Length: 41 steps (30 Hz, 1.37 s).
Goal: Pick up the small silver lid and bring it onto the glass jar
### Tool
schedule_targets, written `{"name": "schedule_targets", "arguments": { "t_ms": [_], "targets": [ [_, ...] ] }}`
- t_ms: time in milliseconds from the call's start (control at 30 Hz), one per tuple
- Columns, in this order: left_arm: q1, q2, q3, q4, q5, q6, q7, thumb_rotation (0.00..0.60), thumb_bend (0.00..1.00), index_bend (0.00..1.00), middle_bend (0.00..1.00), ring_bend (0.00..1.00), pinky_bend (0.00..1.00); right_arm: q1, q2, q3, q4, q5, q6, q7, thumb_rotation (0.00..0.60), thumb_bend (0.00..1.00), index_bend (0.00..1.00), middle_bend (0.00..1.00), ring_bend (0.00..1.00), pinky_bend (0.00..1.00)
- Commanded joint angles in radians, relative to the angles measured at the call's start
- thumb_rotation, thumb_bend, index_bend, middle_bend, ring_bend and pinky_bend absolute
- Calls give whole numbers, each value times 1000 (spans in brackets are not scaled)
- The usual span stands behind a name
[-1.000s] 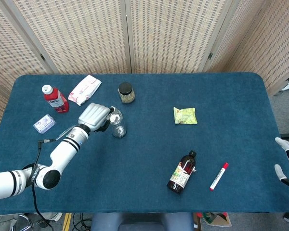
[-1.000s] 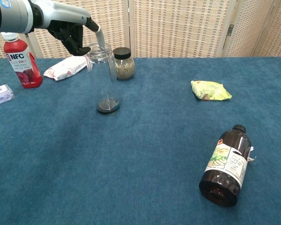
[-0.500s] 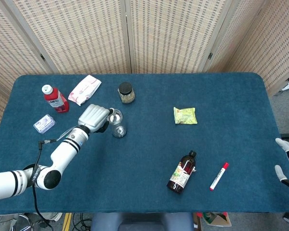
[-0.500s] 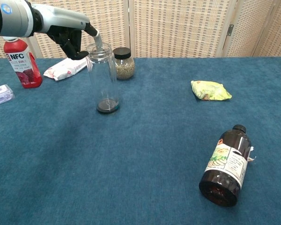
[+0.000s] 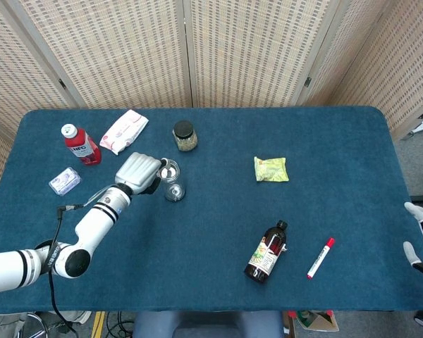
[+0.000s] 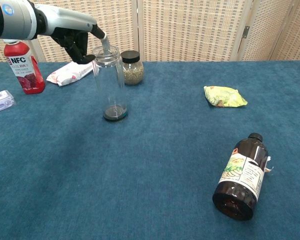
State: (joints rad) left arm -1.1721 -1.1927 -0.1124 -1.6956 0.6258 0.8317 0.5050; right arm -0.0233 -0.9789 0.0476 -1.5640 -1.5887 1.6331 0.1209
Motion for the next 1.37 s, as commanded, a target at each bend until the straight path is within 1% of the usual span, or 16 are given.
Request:
{"name": "schedule_targets", "arguments": {
  "t_ms": [33,167,267,400,433,467,533,600,667,733,833,967,1167,1367],
  "targets": [
    [19,-2,-21,-4,32,27,-36,600,568,293,1000,969,1000,-1,0,0,0,0,1,1,600,367,155,216,144,259],
    [56,2,-51,-13,84,59,-107,600,555,268,978,939,1000,-1,2,0,0,-2,3,2,600,367,156,216,145,259],
    [88,5,-68,-21,125,91,-156,600,534,247,925,893,1000,-1,4,1,0,-2,4,4,600,367,156,216,145,259],
    [128,15,-72,-36,163,134,-192,600,387,231,801,757,1000,-2,7,2,1,0,5,7,600,367,156,216,144,259],
    [170,35,-59,-58,178,186,-200,600,365,231,757,712,1000,-1,12,4,1,2,5,8,600,367,156,216,144,259],
    [202,48,-47,-83,205,227,-204,600,358,231,731,690,1000,0,15,4,1,3,2,10,600,367,156,216,145,259],
    [242,63,-33,-105,236,277,-204,600,345,231,649,630,1000,2,18,4,0,5,-4,14,600,367,156,216,145,259],
    [281,76,-19,-127,260,324,-200,600,337,231,593,598,979,5,22,4,-1,7,-12,17,600,367,156,216,145,259],
    [330,88,-3,-153,291,383,-202,600,333,231,535,559,918,10,26,5,-3,7,-19,22,600,367,155,216,144,259],
    [382,94,19,-172,330,445,-199,600,333,231,476,502,822,15,30,6,-3,8,-28,35,600,367,155,216,144,259],
    [461,91,57,-183,386,531,-195,600,333,231,420,429,688,21,32,7,-1,10,-38,36,600,367,156,216,127,234],
    [566,83,106,-180,441,618,-208,600,333,231,378,378,608,33,31,8,-1,6,-52,35,600,367,155,216,103,216],
    [689,84,149,-170,496,684,-259,600,333,231,358,356,548,50,29,9,-2,5,-76,31,600,367,156,216,102,214],
    [782,54,169,-142,562,755,-254,600,333,231,337,351,512,65,26,8,-14,-3,-90,16,600,367,156,216,102,214]
  ]
}}
